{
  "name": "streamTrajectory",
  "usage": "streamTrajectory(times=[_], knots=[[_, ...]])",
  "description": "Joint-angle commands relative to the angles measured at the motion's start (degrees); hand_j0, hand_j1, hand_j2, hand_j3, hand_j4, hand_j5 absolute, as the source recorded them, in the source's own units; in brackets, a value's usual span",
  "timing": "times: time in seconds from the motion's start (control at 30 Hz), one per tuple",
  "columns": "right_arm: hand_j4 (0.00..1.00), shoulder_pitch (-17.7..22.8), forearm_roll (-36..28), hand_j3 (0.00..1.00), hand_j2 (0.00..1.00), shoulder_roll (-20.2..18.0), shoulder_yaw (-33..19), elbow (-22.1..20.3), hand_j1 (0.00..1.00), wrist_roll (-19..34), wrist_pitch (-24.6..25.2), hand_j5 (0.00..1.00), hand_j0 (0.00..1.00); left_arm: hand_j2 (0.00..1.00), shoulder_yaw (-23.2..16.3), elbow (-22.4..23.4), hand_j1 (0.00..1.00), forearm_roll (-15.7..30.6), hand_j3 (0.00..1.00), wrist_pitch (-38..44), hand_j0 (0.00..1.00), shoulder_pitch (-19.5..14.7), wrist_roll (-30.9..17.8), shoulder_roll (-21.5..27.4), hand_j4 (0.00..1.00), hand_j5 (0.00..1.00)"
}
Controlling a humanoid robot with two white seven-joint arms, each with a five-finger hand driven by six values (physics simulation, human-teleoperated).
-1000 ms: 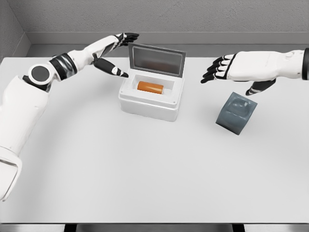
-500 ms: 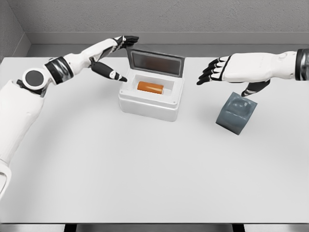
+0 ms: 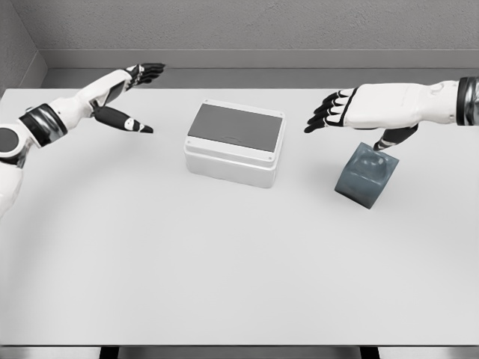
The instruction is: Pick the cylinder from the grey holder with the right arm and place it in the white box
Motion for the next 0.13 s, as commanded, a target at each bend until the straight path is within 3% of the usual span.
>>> streamTrajectory(times=[0.0,0.1], knots=[[1.0,0.0,-0.31,1.0,1.0,0.09,-0.07,0.0,1.0,-0.03,0.12,1.0,1.0,1.0,0.7,0.8,1.0,0.43,1.0,-0.03,1.0,0.0,0.01,0.66,1.0,1.0],[1.0,0.09,-0.31,1.0,1.0,0.0,-0.07,0.44,1.0,-0.03,0.12,1.0,1.0,1.0,0.79,1.59,1.0,0.35,1.0,-0.03,1.0,0.44,0.01,1.36,1.0,1.0]])
